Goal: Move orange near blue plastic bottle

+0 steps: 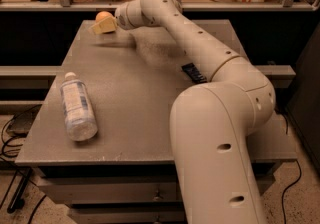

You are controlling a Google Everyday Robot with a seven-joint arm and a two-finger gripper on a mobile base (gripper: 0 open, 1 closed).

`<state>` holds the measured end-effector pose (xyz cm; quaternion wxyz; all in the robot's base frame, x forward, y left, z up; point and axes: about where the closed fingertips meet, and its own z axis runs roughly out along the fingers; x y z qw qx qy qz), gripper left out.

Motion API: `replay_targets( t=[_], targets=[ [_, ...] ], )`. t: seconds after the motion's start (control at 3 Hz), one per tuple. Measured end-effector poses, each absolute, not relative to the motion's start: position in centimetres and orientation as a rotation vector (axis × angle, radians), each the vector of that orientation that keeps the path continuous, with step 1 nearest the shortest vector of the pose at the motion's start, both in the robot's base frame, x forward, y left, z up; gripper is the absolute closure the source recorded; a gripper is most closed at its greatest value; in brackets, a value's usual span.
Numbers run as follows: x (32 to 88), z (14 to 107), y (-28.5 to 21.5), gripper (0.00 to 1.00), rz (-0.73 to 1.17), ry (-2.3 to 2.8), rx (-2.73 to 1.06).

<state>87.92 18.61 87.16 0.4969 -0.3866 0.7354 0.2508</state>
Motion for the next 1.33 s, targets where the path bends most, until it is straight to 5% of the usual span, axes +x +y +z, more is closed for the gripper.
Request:
replay_targets(
  t=[0.33,1.33],
  targets=[
    [88.6,86.7,19.2,0.00,0.611,1.789,-0.927],
    [89.2,86.5,20.3,0.65,0.623,1.802,-0.919]
  ],
)
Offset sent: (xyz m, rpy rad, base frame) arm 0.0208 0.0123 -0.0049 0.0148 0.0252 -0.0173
